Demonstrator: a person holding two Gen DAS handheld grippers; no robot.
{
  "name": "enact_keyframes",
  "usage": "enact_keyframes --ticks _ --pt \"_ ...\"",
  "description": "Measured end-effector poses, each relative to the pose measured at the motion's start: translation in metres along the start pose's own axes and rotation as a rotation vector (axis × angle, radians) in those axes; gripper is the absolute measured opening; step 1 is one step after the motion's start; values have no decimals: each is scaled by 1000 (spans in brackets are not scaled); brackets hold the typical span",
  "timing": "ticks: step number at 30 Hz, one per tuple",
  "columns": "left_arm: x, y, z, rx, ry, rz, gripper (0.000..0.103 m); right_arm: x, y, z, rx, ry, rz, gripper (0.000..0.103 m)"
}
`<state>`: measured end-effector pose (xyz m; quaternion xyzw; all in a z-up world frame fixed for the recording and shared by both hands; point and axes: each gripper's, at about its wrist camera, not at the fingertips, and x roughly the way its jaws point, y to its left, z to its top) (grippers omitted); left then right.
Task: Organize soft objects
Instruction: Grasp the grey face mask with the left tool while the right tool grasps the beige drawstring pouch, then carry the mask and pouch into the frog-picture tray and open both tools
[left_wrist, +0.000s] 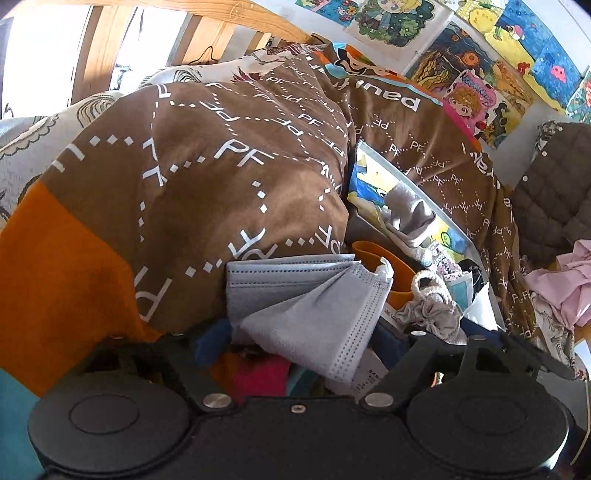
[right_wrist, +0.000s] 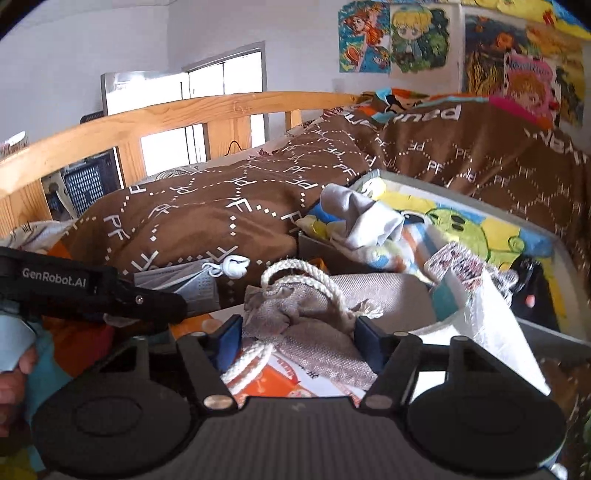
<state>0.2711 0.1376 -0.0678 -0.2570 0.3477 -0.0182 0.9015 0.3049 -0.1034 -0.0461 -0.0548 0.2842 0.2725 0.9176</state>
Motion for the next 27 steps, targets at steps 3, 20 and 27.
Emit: enact_keyframes --ticks 3,20,27 --pt "0 1 0 -11 -3 -3 75 1 0 0 35 7 14 64" --pt "7 3 3 10 11 2 44 -14 4 -8 78 -29 31 54" --pt "9 3 1 13 -14 -11 36 -18 4 -7 95 -49 61 51"
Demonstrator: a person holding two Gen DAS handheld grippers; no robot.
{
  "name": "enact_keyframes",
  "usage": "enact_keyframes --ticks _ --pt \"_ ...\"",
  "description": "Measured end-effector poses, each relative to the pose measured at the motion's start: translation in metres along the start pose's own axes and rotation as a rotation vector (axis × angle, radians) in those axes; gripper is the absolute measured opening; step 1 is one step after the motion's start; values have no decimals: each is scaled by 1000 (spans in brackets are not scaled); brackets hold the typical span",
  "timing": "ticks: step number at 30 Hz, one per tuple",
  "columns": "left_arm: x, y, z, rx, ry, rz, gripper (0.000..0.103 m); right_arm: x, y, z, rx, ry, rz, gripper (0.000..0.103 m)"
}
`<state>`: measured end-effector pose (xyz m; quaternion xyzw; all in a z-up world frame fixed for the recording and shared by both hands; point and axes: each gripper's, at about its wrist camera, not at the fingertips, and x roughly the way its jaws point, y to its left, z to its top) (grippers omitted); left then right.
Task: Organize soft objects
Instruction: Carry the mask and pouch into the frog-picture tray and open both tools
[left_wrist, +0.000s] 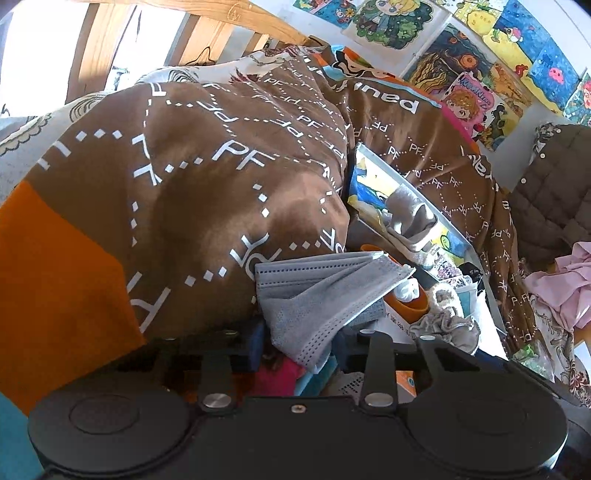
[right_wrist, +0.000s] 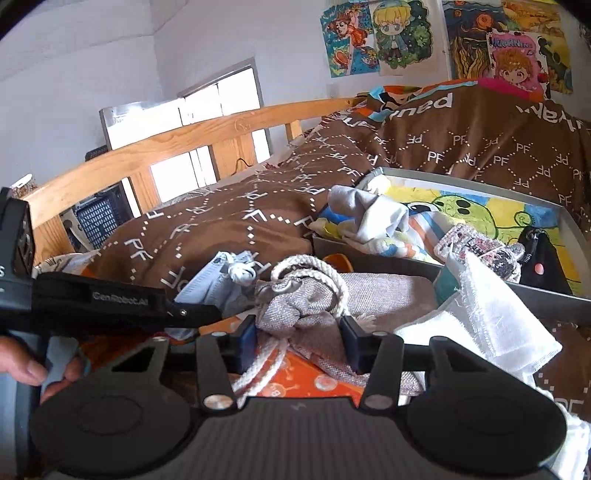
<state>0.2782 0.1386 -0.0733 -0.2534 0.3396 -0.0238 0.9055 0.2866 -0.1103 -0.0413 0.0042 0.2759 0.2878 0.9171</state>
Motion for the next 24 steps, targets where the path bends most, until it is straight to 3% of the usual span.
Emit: enact_keyframes --ticks 7,15,24 --pt "0 2 0 -14 -28 -28 25 -7 4 4 12 -22 32 44" --pt "-14 2 5 -33 -132 -67 24 -20 8 14 41 -65 73 43" --pt "-28 5 11 -51 -214 -45 24 -49 2 38 166 -164 204 43"
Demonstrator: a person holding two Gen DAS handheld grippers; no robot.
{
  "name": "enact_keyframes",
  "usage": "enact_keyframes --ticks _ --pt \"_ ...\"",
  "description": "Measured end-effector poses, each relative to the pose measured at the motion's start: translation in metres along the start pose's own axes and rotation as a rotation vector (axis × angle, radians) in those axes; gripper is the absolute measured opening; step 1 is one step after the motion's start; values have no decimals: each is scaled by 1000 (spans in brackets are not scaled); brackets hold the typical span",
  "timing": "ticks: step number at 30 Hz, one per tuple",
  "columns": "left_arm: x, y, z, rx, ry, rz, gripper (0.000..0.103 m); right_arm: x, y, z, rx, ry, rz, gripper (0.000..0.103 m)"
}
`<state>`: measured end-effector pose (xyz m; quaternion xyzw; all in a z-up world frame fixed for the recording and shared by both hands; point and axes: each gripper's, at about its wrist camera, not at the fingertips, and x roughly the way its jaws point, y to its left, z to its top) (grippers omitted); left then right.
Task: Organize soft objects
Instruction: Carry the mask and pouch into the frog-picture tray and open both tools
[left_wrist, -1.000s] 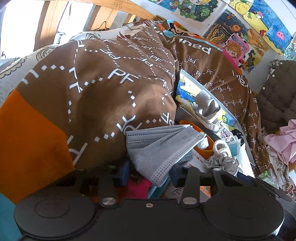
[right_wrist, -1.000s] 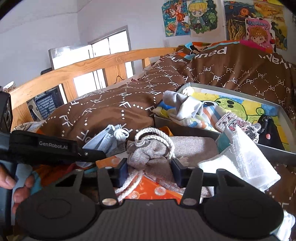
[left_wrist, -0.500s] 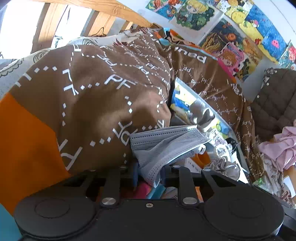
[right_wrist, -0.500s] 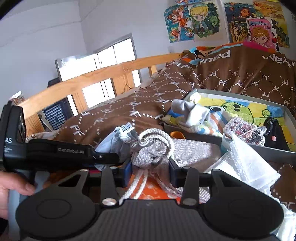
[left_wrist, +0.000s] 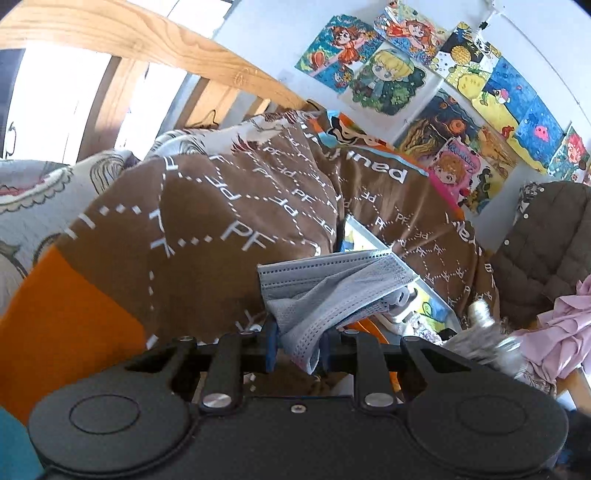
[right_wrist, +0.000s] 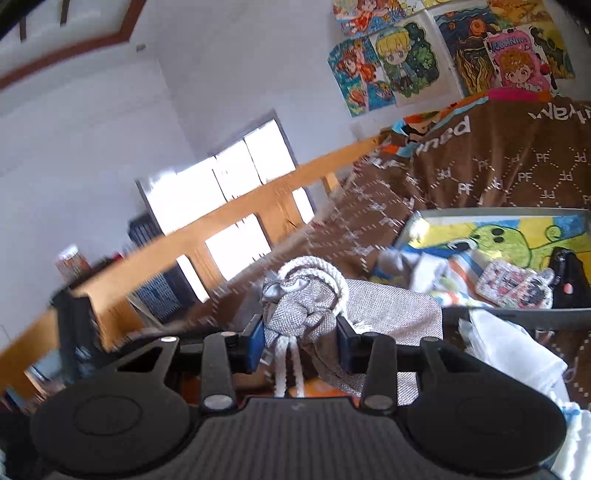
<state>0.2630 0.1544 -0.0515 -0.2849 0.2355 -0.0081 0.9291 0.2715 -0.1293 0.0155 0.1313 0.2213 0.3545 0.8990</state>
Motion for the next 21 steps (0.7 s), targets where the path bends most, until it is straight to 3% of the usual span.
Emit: enact_keyframes --ticks 5,10,16,21 --pt "-6 -7 3 29 -13 -14 24 -15 -1 17 -13 -68 -15 43" --pt "-15 -22 6 67 -44 -46 24 -30 -16 40 -44 -136 -94 43" --pt "-9 -66 13 169 -91 -110 24 -34 -52 61 -60 -183 -230 44" --pt "30 -119 19 216 -54 -205 24 -38 -101 77 4 -232 -331 44"
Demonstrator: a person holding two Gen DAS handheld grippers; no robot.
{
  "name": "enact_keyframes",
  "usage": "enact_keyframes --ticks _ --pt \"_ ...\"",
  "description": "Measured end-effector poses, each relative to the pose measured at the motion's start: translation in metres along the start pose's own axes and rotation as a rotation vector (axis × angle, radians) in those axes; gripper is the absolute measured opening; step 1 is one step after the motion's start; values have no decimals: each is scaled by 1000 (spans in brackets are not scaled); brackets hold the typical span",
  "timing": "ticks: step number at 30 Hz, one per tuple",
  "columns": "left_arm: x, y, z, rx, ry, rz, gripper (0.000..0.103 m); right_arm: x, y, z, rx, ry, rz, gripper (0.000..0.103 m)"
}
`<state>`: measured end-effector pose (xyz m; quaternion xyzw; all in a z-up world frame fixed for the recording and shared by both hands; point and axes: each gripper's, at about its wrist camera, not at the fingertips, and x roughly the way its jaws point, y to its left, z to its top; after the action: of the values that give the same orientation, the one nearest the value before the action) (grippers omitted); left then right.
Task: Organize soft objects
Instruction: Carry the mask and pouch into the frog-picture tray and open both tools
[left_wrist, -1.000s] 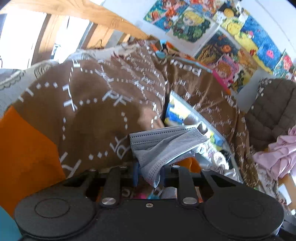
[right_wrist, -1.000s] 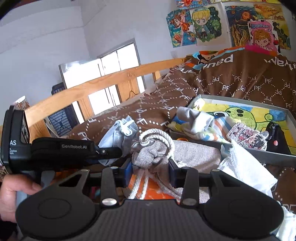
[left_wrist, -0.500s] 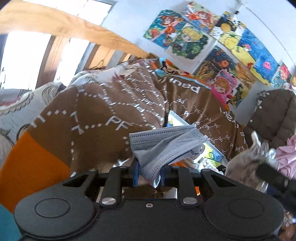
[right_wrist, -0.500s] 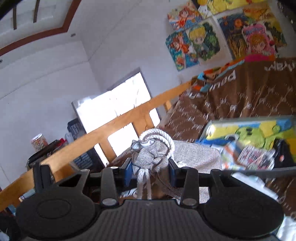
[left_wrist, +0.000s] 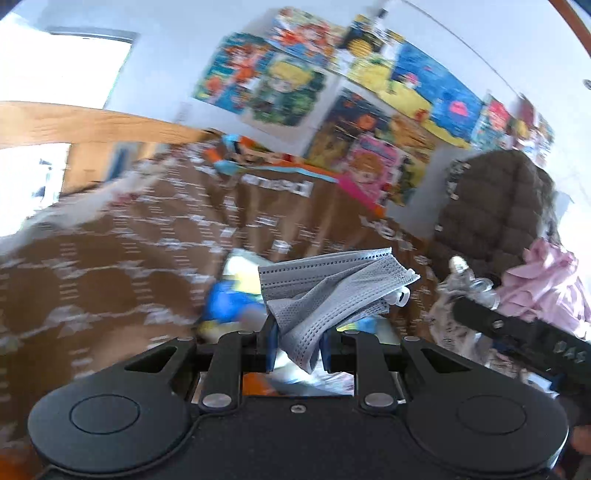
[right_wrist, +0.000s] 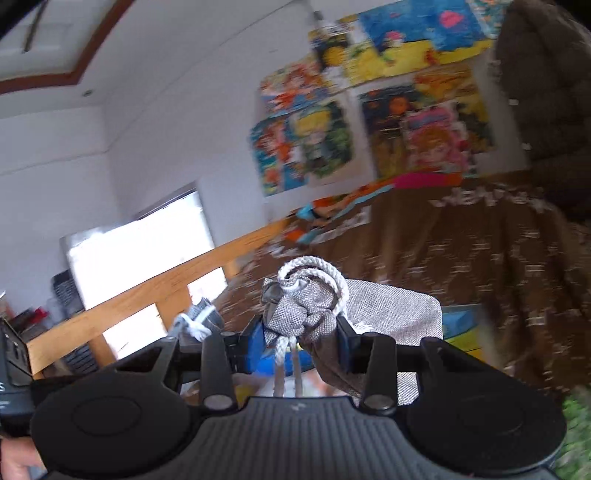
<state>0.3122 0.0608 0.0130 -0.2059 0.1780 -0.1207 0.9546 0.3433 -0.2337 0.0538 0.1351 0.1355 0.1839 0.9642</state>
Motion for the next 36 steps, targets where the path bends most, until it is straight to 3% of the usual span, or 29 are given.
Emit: enact_keyframes --ticks 6,12,16,23,28,32,34,36 --pt "77 -41 15 4 85 -65 24 34 -63 2 135 37 -70 44" --pt "147 -54 15 0 203 39 24 64 -101 -16 206 88 -114 44" --pt "177 -57 7 62 277 121 24 78 -115 -28 236 125 -139 45" --pt "203 -58 -7 142 377 225 24 87 -118 -40 263 166 -146 49" --pt "205 -60 -12 174 405 244 26 87 -115 -42 251 185 -148 57" --pt "204 -62 -14 167 419 253 28 85 -116 -39 252 190 -161 67" --pt "204 -63 -15 167 429 254 31 84 -119 -37 269 195 -166 80" --pt "204 -65 -16 179 436 254 34 81 -120 -33 278 198 -171 84"
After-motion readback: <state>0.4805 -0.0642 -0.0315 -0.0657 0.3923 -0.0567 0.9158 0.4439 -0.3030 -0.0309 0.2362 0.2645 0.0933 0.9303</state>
